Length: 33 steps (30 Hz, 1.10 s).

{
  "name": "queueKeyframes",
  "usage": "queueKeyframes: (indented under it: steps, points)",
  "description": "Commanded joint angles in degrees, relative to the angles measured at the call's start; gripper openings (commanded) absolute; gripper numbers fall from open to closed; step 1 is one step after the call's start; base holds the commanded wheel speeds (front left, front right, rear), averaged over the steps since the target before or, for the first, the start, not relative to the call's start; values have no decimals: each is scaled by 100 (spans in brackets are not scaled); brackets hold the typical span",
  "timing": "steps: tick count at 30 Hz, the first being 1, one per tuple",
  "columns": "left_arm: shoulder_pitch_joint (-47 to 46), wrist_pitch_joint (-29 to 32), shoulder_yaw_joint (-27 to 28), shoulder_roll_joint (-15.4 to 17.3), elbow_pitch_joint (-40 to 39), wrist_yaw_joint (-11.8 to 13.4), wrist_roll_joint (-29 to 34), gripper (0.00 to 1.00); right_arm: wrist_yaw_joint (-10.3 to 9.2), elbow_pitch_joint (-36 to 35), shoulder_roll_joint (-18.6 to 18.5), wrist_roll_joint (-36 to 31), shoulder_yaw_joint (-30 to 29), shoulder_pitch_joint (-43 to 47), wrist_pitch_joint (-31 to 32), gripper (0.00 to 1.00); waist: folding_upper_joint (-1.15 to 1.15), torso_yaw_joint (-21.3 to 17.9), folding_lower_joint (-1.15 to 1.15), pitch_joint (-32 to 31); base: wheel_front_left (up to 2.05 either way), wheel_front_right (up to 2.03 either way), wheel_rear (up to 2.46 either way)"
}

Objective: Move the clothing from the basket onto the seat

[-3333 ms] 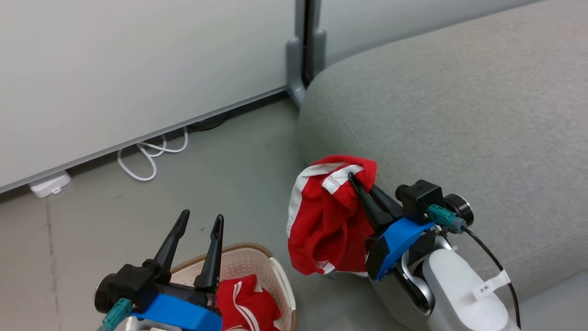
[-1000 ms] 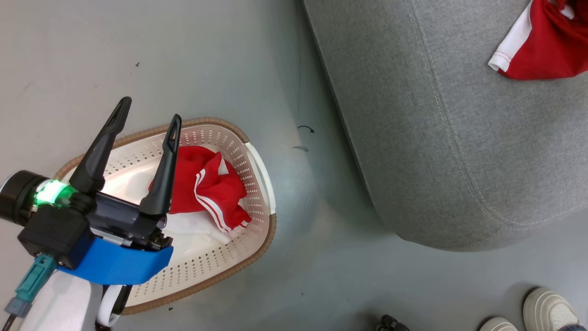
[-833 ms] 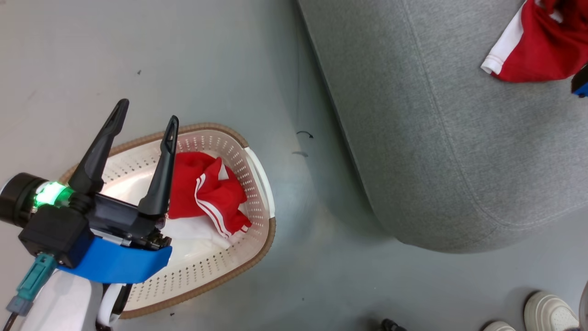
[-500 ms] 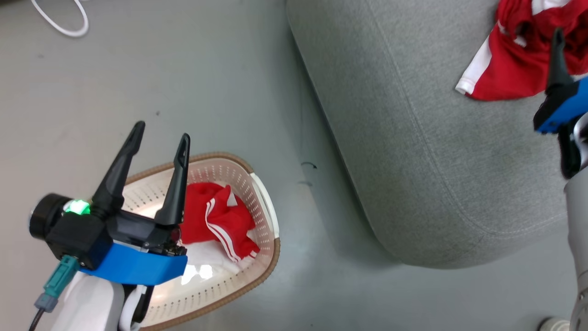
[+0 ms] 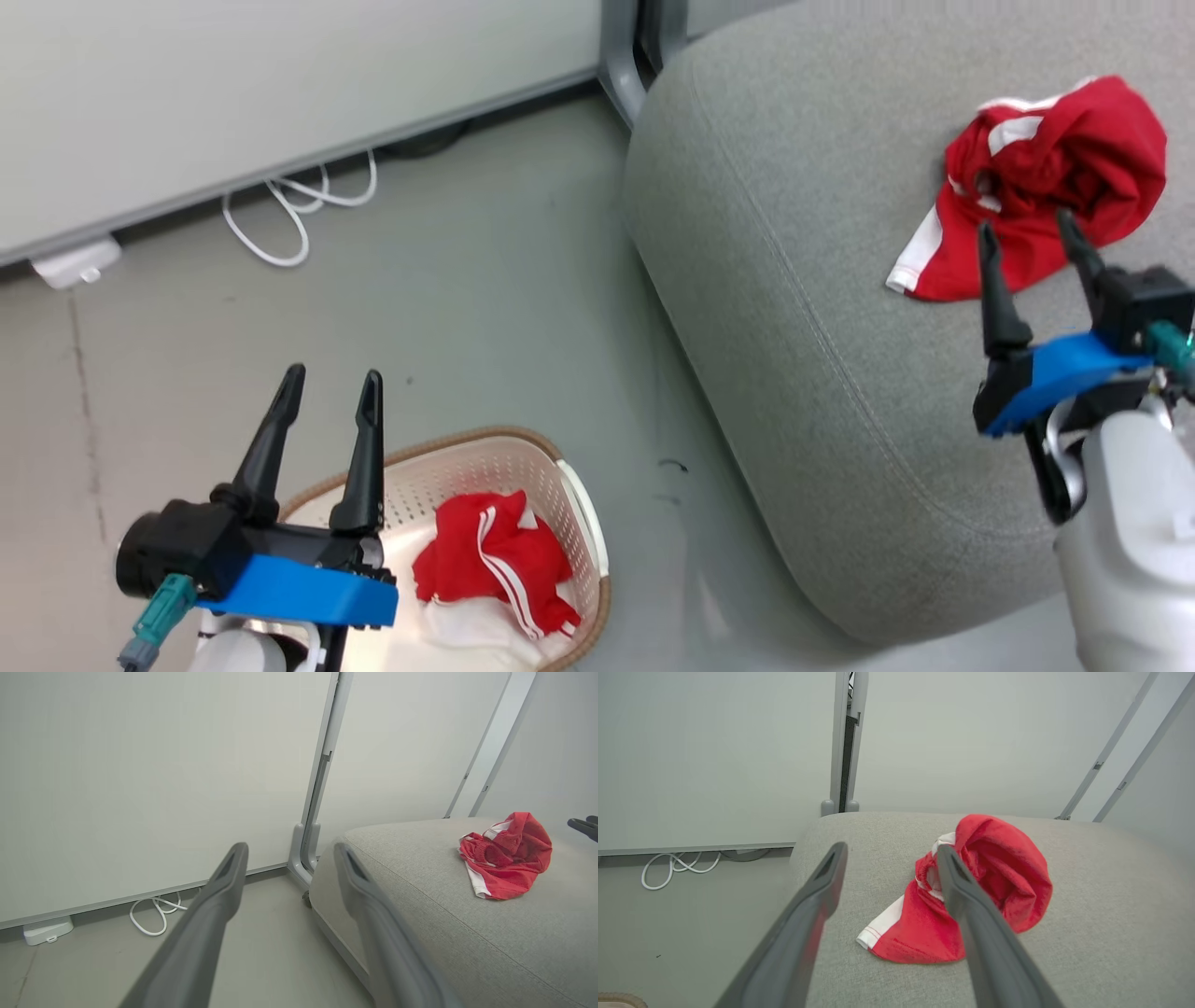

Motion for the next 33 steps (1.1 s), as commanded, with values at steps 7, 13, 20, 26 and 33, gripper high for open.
queueKeyframes:
  steps: [7, 13, 20, 26, 33]
  points:
    - [311, -25, 246, -272, 223, -75, 79, 100, 1, -1407, 259, 182, 350, 1307, 371, 100, 0, 385, 2, -701, 0, 0, 0]
    - [432, -21, 388, -389, 488, -104, 157, 100, 1, -2294, 435, 300, 525, 2069, 715, 100, 0, 640, 2, -951, 0, 0, 0]
    - [421, -21, 522, -473, 767, -126, 216, 100, 1, -2783, 589, 315, 507, 2622, 887, 100, 0, 939, 2, -1091, 0, 0, 0]
    - [456, -21, 662, -515, 988, -128, 226, 100, 1, -2984, 669, 308, 407, 2966, 914, 100, 0, 1238, 2, -1185, 0, 0, 0]
    - [557, -22, 817, -562, 1133, -120, 255, 100, 1, -3112, 692, 233, 292, 3239, 913, 100, 0, 1557, 2, -1242, 0, 0, 0]
